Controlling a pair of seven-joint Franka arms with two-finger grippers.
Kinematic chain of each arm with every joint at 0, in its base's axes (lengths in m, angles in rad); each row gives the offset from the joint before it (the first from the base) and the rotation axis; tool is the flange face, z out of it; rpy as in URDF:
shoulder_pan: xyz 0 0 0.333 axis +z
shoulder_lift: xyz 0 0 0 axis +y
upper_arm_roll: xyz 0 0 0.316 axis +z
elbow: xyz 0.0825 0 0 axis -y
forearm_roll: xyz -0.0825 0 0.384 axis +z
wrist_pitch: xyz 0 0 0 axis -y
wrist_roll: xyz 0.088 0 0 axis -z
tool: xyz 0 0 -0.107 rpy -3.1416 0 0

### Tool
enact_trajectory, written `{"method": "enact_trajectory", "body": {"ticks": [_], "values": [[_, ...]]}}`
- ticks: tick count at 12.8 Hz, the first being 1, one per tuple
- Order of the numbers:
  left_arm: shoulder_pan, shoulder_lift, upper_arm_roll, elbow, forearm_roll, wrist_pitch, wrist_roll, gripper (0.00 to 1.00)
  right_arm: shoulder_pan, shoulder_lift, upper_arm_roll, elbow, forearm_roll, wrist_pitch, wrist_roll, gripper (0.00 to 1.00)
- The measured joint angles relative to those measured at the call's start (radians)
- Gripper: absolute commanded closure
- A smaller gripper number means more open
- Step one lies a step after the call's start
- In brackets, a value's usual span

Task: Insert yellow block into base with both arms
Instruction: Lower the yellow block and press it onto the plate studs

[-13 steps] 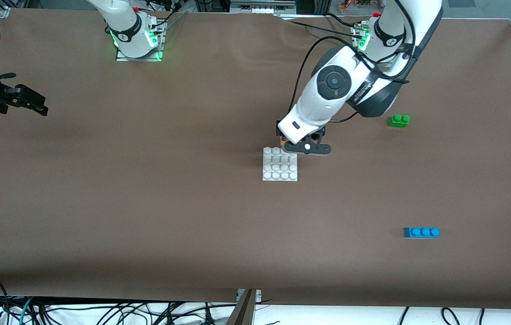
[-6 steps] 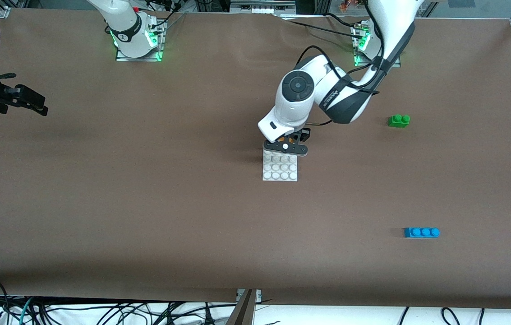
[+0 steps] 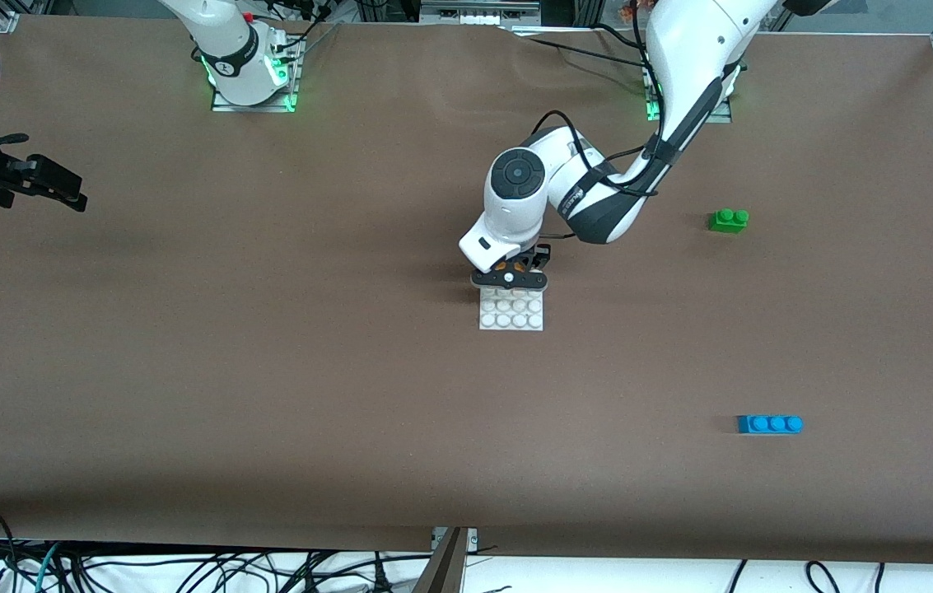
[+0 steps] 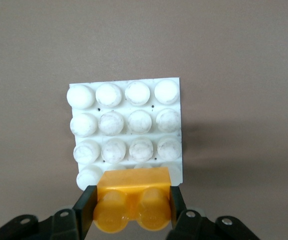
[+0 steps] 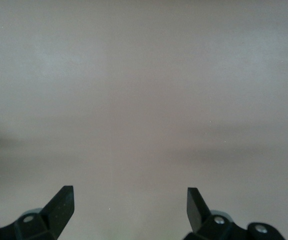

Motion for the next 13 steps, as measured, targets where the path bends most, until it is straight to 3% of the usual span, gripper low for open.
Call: {"method": "enact_trajectory", "body": {"ticks": [4,13], "values": [[-0.001,0.019,0.001,0.017,0.056,0.0,-0.001,0.55,0.0,0.0,-0.001,0.0,0.0,0.0,0.0,0.0],[-0.002,0.043,0.014,0.025,0.059,0.048,-0.001,0.55,0.0,0.001,-0.001,0.0,0.0,0.0,0.0,0.0]]}}
